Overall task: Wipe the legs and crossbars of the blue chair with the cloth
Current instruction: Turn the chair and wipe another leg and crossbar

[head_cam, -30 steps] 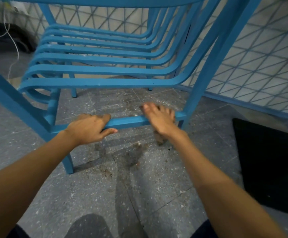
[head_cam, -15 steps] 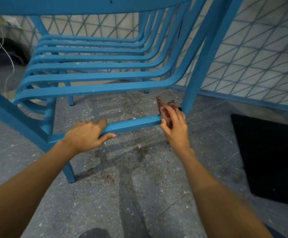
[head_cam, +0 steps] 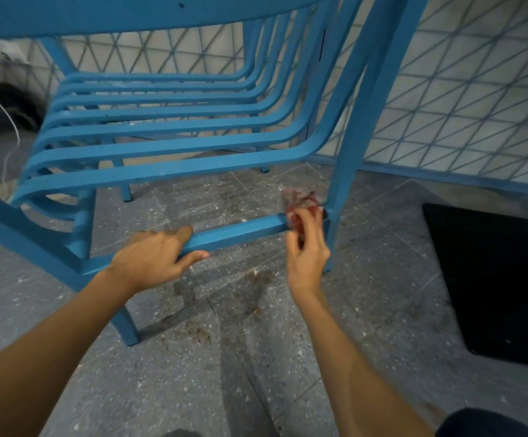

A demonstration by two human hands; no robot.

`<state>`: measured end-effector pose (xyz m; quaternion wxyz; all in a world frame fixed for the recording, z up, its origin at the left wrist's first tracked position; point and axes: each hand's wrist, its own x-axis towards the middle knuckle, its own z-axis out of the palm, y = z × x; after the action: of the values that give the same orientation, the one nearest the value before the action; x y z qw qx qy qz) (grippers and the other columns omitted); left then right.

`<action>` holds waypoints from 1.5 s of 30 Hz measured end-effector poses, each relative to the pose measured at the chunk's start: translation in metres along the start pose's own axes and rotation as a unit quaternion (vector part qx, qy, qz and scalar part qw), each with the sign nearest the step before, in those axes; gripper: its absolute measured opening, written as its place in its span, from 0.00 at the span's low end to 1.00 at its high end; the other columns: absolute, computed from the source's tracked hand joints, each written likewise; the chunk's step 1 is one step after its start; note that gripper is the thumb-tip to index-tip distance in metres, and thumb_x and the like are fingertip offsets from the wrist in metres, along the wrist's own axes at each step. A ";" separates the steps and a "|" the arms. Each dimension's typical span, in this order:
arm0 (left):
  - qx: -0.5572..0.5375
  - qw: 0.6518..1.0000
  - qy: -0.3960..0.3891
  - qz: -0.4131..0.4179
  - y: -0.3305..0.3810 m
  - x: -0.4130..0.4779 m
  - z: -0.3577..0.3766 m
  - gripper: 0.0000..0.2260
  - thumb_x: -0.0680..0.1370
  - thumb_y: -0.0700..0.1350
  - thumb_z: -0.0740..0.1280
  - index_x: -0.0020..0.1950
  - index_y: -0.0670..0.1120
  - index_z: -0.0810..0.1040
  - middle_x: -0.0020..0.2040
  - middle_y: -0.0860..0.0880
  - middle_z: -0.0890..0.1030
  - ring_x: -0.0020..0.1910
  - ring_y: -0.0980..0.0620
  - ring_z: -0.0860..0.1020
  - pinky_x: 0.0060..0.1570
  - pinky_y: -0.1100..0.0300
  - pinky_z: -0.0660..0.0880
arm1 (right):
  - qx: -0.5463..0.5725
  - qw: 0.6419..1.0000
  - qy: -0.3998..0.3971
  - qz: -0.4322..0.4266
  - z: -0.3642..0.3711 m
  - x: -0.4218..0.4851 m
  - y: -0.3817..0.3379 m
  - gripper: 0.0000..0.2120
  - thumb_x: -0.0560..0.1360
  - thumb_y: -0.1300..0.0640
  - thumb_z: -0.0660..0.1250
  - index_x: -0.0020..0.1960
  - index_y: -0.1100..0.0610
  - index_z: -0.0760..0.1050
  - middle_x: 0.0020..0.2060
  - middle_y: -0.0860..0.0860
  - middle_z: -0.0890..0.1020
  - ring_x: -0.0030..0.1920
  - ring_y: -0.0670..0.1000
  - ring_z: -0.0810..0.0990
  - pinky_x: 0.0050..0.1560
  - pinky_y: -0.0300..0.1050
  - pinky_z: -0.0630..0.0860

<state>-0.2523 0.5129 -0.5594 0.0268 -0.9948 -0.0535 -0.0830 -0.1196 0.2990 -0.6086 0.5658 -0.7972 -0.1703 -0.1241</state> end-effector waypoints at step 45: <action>-0.017 0.992 -0.086 0.094 0.139 0.150 0.024 0.17 0.76 0.57 0.49 0.59 0.49 0.61 0.46 0.45 0.79 0.40 0.42 0.78 0.38 0.54 0.69 | 0.199 0.972 0.128 0.004 0.001 0.071 0.041 0.32 0.76 0.40 0.56 0.75 0.51 0.51 0.72 0.54 0.66 0.70 0.53 0.66 0.69 0.60 0.61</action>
<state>-0.0859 0.3914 -0.5639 0.0133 -0.9991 0.0395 0.0050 -0.0380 0.2971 -0.6163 0.7307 -0.6466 -0.1150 -0.1864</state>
